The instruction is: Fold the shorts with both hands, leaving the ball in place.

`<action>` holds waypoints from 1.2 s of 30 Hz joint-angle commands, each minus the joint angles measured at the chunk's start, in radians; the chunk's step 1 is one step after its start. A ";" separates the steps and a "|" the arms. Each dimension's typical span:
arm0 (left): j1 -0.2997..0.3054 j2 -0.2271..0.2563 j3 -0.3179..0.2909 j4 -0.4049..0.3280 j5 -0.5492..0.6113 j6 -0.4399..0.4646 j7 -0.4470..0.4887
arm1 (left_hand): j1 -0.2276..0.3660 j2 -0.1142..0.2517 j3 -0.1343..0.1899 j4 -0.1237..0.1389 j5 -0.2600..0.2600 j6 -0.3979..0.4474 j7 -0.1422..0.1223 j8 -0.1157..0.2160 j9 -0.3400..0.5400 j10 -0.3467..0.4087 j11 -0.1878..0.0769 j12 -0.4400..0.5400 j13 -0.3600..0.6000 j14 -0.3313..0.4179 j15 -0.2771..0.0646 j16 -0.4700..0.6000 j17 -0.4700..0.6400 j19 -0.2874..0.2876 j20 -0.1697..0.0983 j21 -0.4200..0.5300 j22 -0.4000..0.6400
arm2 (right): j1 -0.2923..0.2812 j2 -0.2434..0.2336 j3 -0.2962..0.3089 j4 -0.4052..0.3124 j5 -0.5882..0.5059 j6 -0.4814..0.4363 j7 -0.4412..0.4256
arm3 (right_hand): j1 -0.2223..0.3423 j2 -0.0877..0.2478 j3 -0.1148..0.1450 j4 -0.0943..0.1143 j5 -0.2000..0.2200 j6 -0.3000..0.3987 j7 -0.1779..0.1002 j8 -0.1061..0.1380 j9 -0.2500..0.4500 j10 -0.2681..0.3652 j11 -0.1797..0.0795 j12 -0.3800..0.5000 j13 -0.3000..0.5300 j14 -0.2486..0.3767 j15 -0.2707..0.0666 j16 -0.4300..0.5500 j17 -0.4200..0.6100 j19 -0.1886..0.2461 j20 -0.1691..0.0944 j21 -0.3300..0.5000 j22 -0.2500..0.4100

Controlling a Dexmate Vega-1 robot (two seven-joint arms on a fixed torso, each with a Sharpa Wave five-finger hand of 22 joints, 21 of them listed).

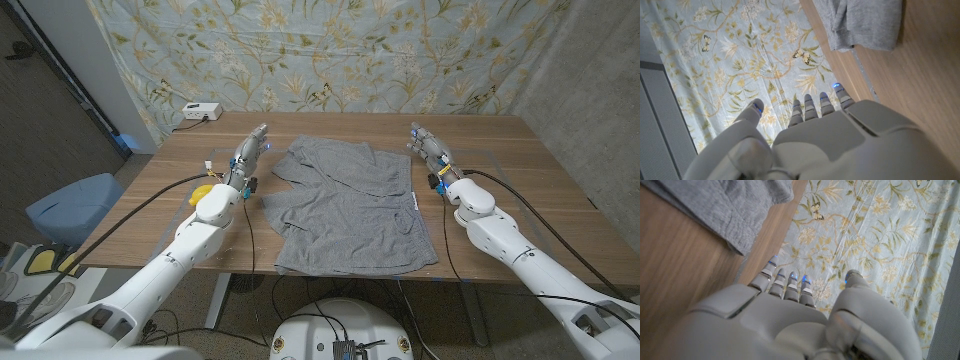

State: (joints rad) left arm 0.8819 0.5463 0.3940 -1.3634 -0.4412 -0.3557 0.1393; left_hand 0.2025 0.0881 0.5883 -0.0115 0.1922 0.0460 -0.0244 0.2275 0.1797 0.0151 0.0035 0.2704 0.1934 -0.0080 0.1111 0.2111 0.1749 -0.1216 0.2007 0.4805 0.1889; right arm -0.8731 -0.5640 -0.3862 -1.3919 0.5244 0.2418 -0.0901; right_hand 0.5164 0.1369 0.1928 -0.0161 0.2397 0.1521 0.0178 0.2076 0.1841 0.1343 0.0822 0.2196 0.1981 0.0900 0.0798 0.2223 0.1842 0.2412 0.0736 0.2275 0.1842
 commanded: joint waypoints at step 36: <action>0.332 0.223 -0.050 -0.466 0.650 0.140 0.352 | 0.088 -0.023 -0.003 -0.097 -0.014 0.098 -0.012 0.001 0.007 0.107 -0.024 0.017 0.010 0.107 -0.044 0.017 0.009 0.026 0.011 -0.010 0.010 | -0.351 -0.351 0.058 -0.582 -0.369 -0.308 -0.233 | 0.052 0.007 0.026 -0.047 -0.028 0.022 -0.015 0.005 0.004 0.027 -0.013 0.007 0.003 0.021 -0.008 0.000 0.007 0.001 0.011 0.000 0.002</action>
State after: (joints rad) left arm 1.1399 0.7242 0.3647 -1.7380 0.1327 -0.2635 0.4793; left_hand 0.2730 0.0675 0.5854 -0.0993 0.1808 0.1361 -0.0373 0.2326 0.1841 0.1107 -0.0181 0.2854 0.1981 0.0860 0.0697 0.2187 0.1795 -0.1045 0.2094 0.4693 0.1932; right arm -1.1399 -0.8500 -0.3535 -1.8636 0.2284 0.0061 -0.2847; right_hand 0.5558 0.1423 0.2150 -0.0574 0.2175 0.1664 0.0033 0.2075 0.1839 0.1503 0.0660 0.2196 0.1978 0.0983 0.0712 0.2223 0.1887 0.2358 0.0788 0.2274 0.1839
